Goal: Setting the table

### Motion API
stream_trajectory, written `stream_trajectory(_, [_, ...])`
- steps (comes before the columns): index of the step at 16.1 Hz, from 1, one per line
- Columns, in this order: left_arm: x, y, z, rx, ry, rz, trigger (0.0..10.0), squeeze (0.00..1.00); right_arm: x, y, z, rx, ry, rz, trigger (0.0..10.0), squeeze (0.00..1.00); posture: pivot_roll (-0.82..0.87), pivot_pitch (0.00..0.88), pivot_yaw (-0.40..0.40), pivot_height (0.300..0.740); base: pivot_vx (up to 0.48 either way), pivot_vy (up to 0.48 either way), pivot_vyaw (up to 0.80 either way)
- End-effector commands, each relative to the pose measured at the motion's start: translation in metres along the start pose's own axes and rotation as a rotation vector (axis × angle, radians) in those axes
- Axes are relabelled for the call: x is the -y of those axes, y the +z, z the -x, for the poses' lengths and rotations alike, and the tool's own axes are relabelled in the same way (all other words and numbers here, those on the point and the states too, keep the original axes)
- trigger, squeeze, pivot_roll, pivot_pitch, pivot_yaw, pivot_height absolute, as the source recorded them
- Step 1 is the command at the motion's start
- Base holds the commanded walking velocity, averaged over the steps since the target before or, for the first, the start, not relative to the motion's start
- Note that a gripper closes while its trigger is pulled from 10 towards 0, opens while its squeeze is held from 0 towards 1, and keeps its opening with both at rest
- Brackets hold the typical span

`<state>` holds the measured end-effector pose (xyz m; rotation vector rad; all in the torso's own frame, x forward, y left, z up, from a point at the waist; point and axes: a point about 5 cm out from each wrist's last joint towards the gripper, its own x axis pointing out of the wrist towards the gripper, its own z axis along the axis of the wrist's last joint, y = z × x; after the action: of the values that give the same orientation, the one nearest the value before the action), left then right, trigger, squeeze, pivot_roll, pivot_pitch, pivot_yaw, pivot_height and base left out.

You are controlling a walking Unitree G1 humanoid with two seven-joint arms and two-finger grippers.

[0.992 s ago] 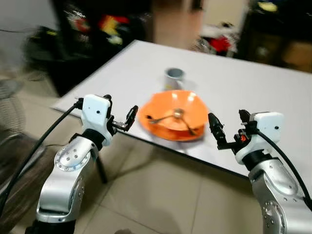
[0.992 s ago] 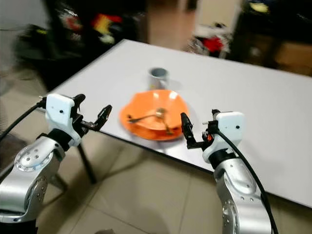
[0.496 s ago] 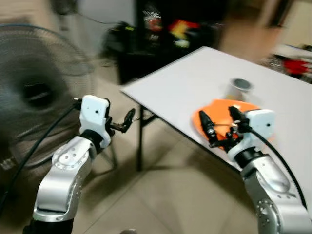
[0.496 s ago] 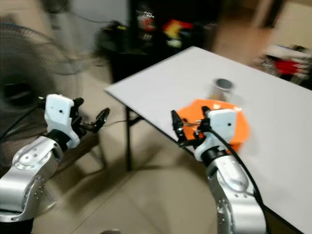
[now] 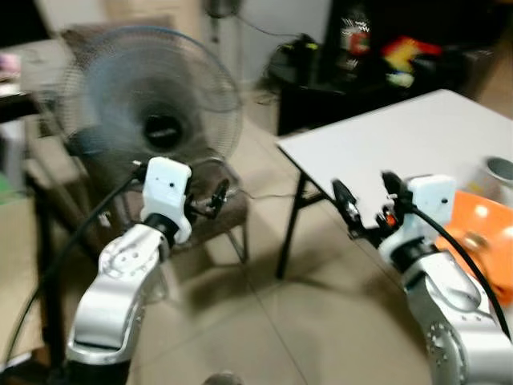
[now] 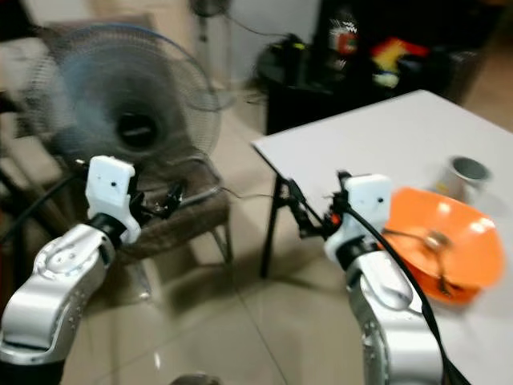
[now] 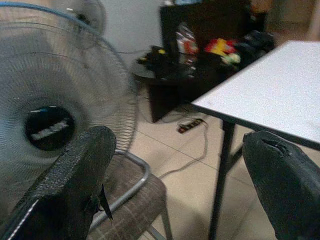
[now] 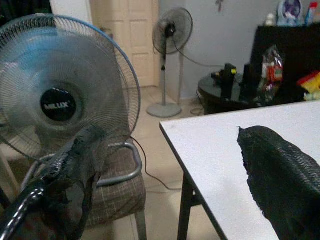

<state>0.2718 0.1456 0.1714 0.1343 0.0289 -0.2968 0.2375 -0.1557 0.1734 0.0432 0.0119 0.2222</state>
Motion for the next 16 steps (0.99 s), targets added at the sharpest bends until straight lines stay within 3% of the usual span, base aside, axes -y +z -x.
stream_trajectory(1, [-0.0061, 0.0008, -0.0019, -0.001, 0.028, -0.007, 10.0, 0.00, -0.0029, -0.0010, -0.0019, -0.018, 0.010, -0.028, 10.0, 1.00, 0.05, 0.000, -0.005, 0.740, 0.000, 0.000, 0.80])
stream_trajectory(7, [-0.0119, 0.0010, -0.0030, -0.002, 0.023, 0.014, 10.0, 0.00, 0.0001, 0.0031, -0.0021, -0.009, -0.009, -0.035, 10.0, 1.00, 0.04, 0.000, 0.005, 0.740, 0.000, 0.000, 0.80])
stream_trajectory(11, [-0.0108, 0.0016, -0.0039, 0.004, 0.014, 0.018, 10.0, 0.00, 0.0016, 0.0052, -0.0032, 0.014, -0.035, 0.008, 10.0, 1.00, 0.04, 0.000, 0.005, 0.740, 0.000, 0.000, 0.80])
stream_trajectory(16, [-0.0105, 0.0013, -0.0044, -0.004, -0.006, 0.038, 10.0, 0.00, -0.0013, 0.0023, -0.0038, 0.001, -0.029, -0.008, 10.0, 1.00, 0.04, 0.000, 0.010, 0.740, 0.000, 0.121, 0.00])
